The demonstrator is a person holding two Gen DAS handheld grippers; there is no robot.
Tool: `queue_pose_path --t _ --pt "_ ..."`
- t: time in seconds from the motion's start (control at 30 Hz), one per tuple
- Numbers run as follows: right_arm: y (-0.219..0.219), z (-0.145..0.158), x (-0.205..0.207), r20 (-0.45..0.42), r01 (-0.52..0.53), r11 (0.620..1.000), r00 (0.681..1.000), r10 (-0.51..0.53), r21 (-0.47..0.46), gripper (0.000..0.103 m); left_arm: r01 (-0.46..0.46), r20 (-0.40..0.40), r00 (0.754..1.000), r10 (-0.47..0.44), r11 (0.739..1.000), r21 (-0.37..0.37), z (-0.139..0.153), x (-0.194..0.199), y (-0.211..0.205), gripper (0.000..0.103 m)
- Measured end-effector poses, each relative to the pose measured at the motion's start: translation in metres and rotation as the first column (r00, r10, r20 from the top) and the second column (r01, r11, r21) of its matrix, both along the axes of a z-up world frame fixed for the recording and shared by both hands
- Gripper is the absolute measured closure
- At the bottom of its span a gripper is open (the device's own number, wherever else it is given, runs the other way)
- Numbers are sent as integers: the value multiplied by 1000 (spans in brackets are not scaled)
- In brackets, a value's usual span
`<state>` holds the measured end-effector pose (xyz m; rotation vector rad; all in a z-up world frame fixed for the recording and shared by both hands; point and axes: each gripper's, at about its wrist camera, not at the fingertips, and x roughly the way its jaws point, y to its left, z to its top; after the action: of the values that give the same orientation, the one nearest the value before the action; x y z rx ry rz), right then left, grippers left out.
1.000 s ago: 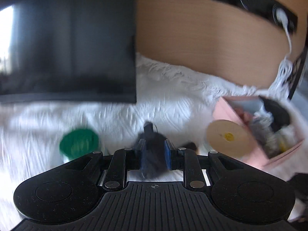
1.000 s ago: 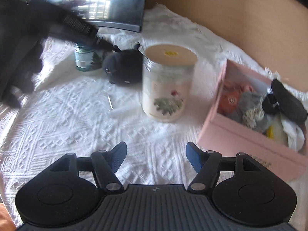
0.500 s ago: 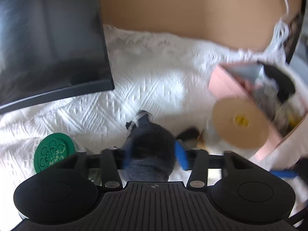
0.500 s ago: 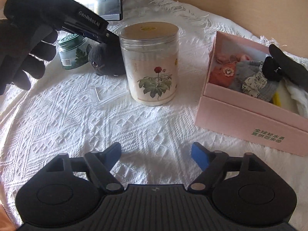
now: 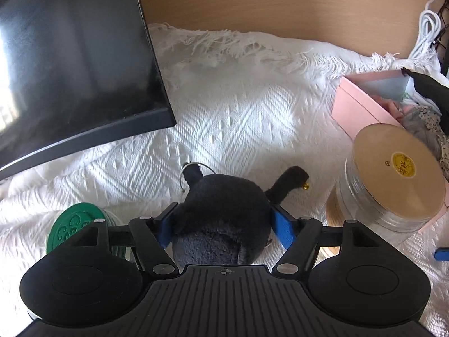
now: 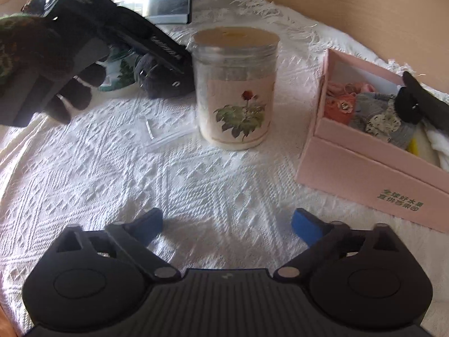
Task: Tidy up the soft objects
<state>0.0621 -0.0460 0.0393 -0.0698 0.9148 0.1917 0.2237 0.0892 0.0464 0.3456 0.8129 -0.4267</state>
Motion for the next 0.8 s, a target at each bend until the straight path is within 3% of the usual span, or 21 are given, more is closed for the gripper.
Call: queue_pose_path --t 0.43,0.5,0.67,0.8 --pt "2 3 5 -38 -11 1000 999 11 -12 3 -42 -12 999 41 991 -129 15 -13 28 35" --pt "7 10 6 -7 -8 1000 1000 8 -17 8 -48 -5 999 47 989 -138 20 -15 32 35" --pt "33 26 8 93 -55 998 994 54 12 8 -47 -12 999 46 984 -171 26 -15 43 35" --pt "59 25 24 110 -59 998 992 59 4 12 -61 -26 998 58 983 -175 27 -17 47 35"
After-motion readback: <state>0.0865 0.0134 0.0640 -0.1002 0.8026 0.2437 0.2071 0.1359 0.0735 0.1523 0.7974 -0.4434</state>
